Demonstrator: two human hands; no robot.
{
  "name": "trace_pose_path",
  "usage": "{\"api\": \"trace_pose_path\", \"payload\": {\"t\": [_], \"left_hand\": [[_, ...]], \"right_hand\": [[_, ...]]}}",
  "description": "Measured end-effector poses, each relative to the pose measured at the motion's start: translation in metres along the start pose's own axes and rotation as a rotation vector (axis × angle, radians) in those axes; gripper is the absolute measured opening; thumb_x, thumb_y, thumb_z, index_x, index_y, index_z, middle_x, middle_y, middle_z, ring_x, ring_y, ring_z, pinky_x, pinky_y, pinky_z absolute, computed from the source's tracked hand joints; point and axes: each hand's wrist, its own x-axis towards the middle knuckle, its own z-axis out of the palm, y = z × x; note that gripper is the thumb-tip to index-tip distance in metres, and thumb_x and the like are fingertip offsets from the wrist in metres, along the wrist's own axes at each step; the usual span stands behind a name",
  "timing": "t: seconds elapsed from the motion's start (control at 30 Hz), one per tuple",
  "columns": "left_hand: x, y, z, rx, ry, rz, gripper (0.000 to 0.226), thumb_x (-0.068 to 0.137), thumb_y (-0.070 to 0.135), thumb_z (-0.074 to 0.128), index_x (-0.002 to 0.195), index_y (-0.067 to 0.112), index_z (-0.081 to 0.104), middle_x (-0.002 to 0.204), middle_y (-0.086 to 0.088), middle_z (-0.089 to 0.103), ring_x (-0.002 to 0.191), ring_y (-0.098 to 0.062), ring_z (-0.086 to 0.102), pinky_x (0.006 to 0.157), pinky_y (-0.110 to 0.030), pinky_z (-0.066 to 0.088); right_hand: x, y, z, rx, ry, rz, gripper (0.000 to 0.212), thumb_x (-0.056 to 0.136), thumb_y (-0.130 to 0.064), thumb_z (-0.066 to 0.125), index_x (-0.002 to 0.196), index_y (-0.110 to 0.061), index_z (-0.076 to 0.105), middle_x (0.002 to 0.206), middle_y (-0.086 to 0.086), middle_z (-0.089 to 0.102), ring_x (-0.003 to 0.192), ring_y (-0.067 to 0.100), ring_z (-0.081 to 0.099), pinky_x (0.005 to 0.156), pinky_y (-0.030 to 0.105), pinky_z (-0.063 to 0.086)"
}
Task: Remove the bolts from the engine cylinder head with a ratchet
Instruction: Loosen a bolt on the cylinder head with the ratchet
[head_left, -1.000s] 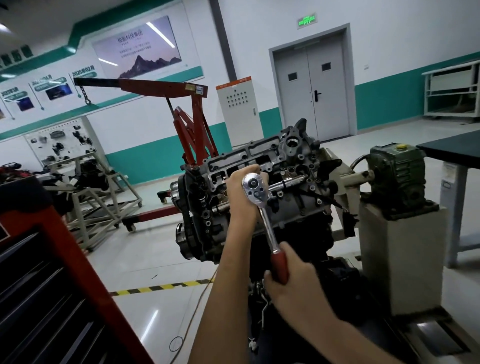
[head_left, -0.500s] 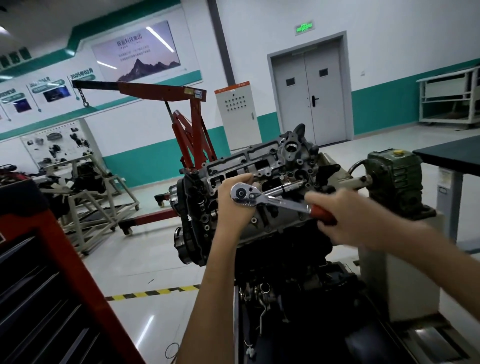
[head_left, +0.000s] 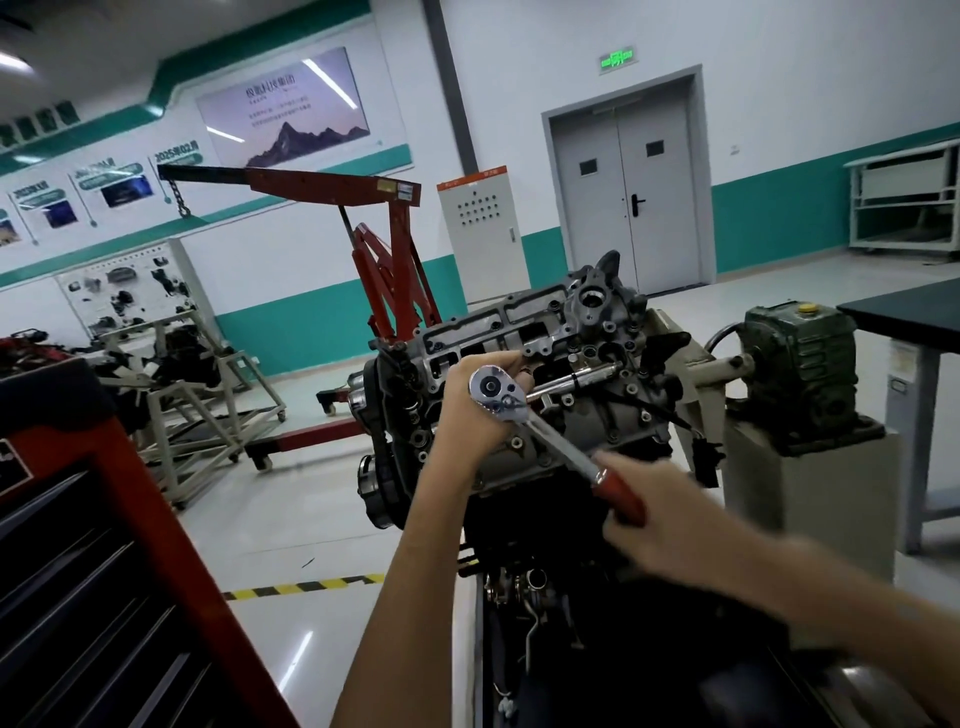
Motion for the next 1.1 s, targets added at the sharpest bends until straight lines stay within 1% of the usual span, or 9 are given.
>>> {"api": "trace_pose_path", "payload": {"t": [0.1, 0.2, 0.37, 0.57, 0.7, 0.8, 0.9, 1.0, 1.1], "left_hand": [[0.004, 0.004, -0.011, 0.08, -0.129, 0.027, 0.028, 0.083, -0.007, 0.061, 0.066, 0.011, 0.048, 0.059, 0.001, 0.04, 0.059, -0.011, 0.038, 0.054, -0.019, 0.033], [0.002, 0.007, -0.007, 0.104, -0.168, 0.09, 0.031, 0.076, 0.006, 0.054, 0.052, 0.019, 0.038, 0.05, 0.012, 0.038, 0.049, -0.004, 0.032, 0.049, -0.019, 0.025], [-0.004, 0.001, 0.012, -0.05, 0.148, 0.021, 0.034, 0.08, 0.003, 0.056, 0.055, 0.016, 0.038, 0.055, -0.004, 0.036, 0.054, -0.014, 0.032, 0.054, -0.027, 0.027], [-0.003, 0.005, 0.02, -0.111, 0.216, 0.012, 0.057, 0.081, -0.018, 0.051, 0.052, 0.023, 0.024, 0.04, 0.013, 0.025, 0.04, -0.001, 0.024, 0.046, -0.01, 0.019], [-0.002, 0.004, 0.013, -0.012, 0.096, 0.014, 0.055, 0.082, -0.008, 0.059, 0.05, 0.023, 0.027, 0.046, 0.011, 0.026, 0.048, -0.006, 0.025, 0.053, -0.029, 0.024], [-0.002, 0.005, 0.009, 0.005, 0.037, 0.065, 0.046, 0.081, 0.001, 0.06, 0.045, 0.02, 0.039, 0.045, 0.004, 0.03, 0.05, -0.014, 0.029, 0.055, -0.025, 0.028], [-0.002, 0.008, 0.012, 0.047, 0.027, 0.125, 0.047, 0.086, 0.007, 0.061, 0.048, 0.024, 0.04, 0.044, 0.007, 0.034, 0.046, -0.007, 0.029, 0.051, -0.025, 0.026], [-0.004, 0.009, 0.02, -0.036, 0.12, 0.107, 0.05, 0.095, 0.012, 0.058, 0.05, 0.003, 0.037, 0.047, 0.001, 0.033, 0.047, -0.01, 0.029, 0.049, -0.035, 0.026], [-0.005, 0.009, 0.028, -0.121, 0.224, 0.085, 0.051, 0.096, 0.009, 0.055, 0.05, 0.002, 0.036, 0.046, 0.006, 0.028, 0.044, -0.004, 0.024, 0.045, -0.022, 0.022]], "right_hand": [[0.03, 0.012, -0.066, -0.444, -0.082, -0.124, 0.022, 0.079, -0.007, 0.059, 0.093, -0.023, 0.053, 0.057, -0.01, 0.05, 0.044, 0.0, 0.051, 0.045, 0.01, 0.038], [0.043, 0.017, -0.087, -0.703, 0.022, -0.186, 0.02, 0.08, -0.016, 0.059, 0.097, -0.024, 0.053, 0.058, -0.016, 0.047, 0.052, -0.003, 0.051, 0.047, 0.01, 0.037], [-0.002, 0.009, 0.0, -0.172, 0.077, 0.017, 0.019, 0.076, -0.023, 0.065, 0.086, -0.026, 0.049, 0.055, -0.004, 0.052, 0.042, 0.004, 0.048, 0.045, 0.015, 0.042], [-0.008, -0.025, 0.056, 0.629, -0.119, 0.189, 0.022, 0.077, -0.02, 0.067, 0.073, -0.015, 0.046, 0.054, 0.003, 0.057, 0.045, 0.021, 0.057, 0.046, 0.03, 0.044], [0.009, -0.004, 0.006, 0.341, -0.13, 0.262, 0.024, 0.083, -0.009, 0.062, 0.064, -0.013, 0.047, 0.04, -0.002, 0.047, 0.03, 0.013, 0.043, 0.034, 0.023, 0.034], [0.037, 0.006, -0.062, -0.125, -0.124, 0.124, 0.019, 0.081, -0.012, 0.065, 0.064, -0.016, 0.056, 0.049, -0.004, 0.052, 0.038, 0.001, 0.044, 0.041, 0.014, 0.038], [0.053, 0.005, -0.095, -0.306, -0.114, 0.036, 0.018, 0.078, -0.014, 0.066, 0.062, -0.012, 0.058, 0.053, 0.0, 0.055, 0.041, 0.0, 0.045, 0.048, 0.011, 0.039], [0.038, 0.009, -0.069, -0.163, -0.147, 0.109, 0.02, 0.081, -0.012, 0.065, 0.065, -0.019, 0.056, 0.052, -0.003, 0.054, 0.038, 0.0, 0.044, 0.042, 0.011, 0.037], [0.009, 0.003, -0.007, 0.207, -0.058, 0.158, 0.029, 0.081, -0.013, 0.064, 0.058, -0.022, 0.049, 0.04, -0.004, 0.047, 0.031, 0.007, 0.042, 0.033, 0.02, 0.034]]}}
